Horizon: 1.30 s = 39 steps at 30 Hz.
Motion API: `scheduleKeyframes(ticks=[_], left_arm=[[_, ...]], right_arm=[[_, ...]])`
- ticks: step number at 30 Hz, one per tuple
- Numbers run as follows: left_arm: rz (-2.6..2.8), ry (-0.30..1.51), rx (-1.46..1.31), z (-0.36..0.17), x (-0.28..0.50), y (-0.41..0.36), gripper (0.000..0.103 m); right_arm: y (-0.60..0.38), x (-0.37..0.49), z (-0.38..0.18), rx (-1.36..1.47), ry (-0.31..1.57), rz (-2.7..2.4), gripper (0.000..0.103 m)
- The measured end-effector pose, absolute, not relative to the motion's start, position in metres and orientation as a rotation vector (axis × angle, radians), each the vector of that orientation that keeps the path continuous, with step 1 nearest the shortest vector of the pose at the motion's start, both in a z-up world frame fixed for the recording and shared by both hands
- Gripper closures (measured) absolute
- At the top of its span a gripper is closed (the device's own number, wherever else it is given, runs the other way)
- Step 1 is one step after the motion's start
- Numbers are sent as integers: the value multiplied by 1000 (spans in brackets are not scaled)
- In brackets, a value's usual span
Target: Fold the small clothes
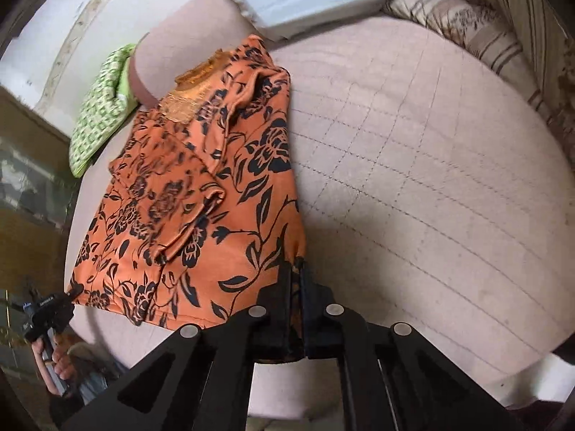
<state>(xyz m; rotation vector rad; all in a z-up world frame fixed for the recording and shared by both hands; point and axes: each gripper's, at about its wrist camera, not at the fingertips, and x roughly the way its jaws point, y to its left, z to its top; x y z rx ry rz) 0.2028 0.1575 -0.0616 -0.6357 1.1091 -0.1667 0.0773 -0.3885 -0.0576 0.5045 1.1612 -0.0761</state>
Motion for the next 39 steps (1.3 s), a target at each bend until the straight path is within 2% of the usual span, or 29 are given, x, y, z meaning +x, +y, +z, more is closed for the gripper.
scheduleKeyframes(ticks=[8, 12, 13, 15, 16, 17, 18, 19, 21, 22, 23, 28, 33, 39], left_arm=[[-151, 1138, -506, -33, 160, 168, 97], [-82, 1146, -370, -31, 154, 164, 92], [-77, 1148, -341, -31, 157, 162, 91], [-90, 1181, -324, -24, 160, 161, 85], [-112, 1176, -330, -17, 159, 161, 85], [-134, 1150, -344, -6, 157, 164, 82], [-131, 1125, -345, 5, 156, 165, 76], [-123, 1103, -335, 15, 158, 165, 72], [-123, 1024, -289, 42, 170, 160, 44], [-124, 991, -270, 50, 176, 155, 39], [-135, 958, -247, 60, 190, 146, 35], [-224, 928, -226, 63, 287, 93, 35], [-266, 1021, -270, 20, 411, 66, 36], [-252, 1081, -284, -27, 536, 44, 37]], right_arm=[[-375, 52, -32, 390, 1193, -53, 100], [-376, 46, -46, 407, 1240, -58, 98], [-378, 55, -56, 420, 1262, -57, 92], [-383, 68, -61, 435, 1267, -70, 90], [-388, 74, -55, 441, 1245, -86, 85], [-390, 77, -48, 444, 1216, -89, 70], [-394, 81, -37, 453, 1171, -83, 60], [-396, 89, -28, 460, 1139, -71, 45], [-396, 110, -9, 438, 1075, -23, 43], [-393, 125, -3, 430, 1059, 10, 43], [-389, 140, 1, 431, 1050, 44, 43], [-388, 241, -8, 467, 1016, 166, 43], [-420, 331, -51, 605, 1049, 188, 42], [-434, 430, -104, 581, 1127, 149, 41]])
